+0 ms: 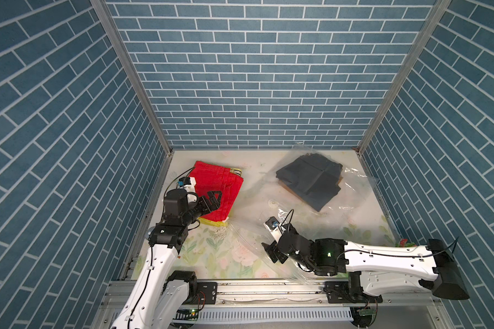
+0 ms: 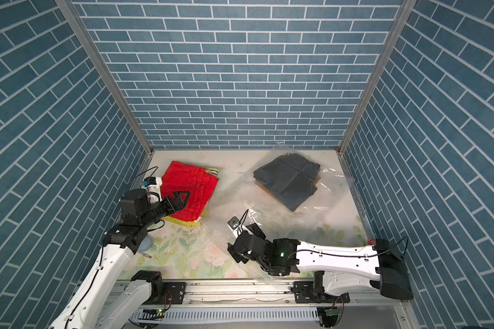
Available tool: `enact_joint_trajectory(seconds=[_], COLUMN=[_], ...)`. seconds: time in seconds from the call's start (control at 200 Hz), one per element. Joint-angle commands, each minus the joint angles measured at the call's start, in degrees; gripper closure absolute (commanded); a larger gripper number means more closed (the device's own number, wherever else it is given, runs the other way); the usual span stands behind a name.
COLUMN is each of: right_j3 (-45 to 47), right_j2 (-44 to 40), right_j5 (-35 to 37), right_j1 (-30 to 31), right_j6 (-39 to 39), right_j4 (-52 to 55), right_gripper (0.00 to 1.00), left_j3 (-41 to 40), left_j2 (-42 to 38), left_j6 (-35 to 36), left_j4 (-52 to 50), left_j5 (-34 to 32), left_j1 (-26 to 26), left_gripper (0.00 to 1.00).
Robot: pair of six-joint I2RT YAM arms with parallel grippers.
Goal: Take the trousers out of the vacuum bag
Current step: Open the vacuum bag at the center of the board.
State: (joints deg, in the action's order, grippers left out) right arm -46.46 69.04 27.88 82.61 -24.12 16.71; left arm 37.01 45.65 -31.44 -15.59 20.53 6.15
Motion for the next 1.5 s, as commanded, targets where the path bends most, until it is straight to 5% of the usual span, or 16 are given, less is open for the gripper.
enact_joint_trajectory(seconds=[0.0, 0.305, 0.725, 0.915, 1.495], right_j3=[0.3, 1.1, -0.2, -1.1, -3.3], right_j2=[3.2, 7.9, 4.5, 3.7, 0.0], right_j5=[6.6, 17.3, 21.0, 20.5, 13.3], right_j1=[1.4, 1.8, 1.3, 0.1, -4.5], right_j6=[-7.3, -20.8, -19.5, -17.3, -10.9], right_j4=[3.0, 6.8, 7.8, 7.4, 3.4], right_gripper=[0.15, 0.29, 0.84, 0.99, 1.00], left_j3=[-2.0, -5.4, -13.2, -13.2, -12.9], left_j2=[-0.8, -2.6, -1.1, 0.5, 17.7], left_j6=[-2.7, -6.8, -14.7, -16.7, -23.7], left_j4=[1.9, 5.3, 14.2, 16.4, 34.5], left_j5=[-2.1, -5.1, -11.7, -17.3, -28.8], left_j1=[3.0, 13.2, 32.3, 43.1, 66.6], left_gripper=[0.00, 0.00, 0.02, 0.04, 0.14])
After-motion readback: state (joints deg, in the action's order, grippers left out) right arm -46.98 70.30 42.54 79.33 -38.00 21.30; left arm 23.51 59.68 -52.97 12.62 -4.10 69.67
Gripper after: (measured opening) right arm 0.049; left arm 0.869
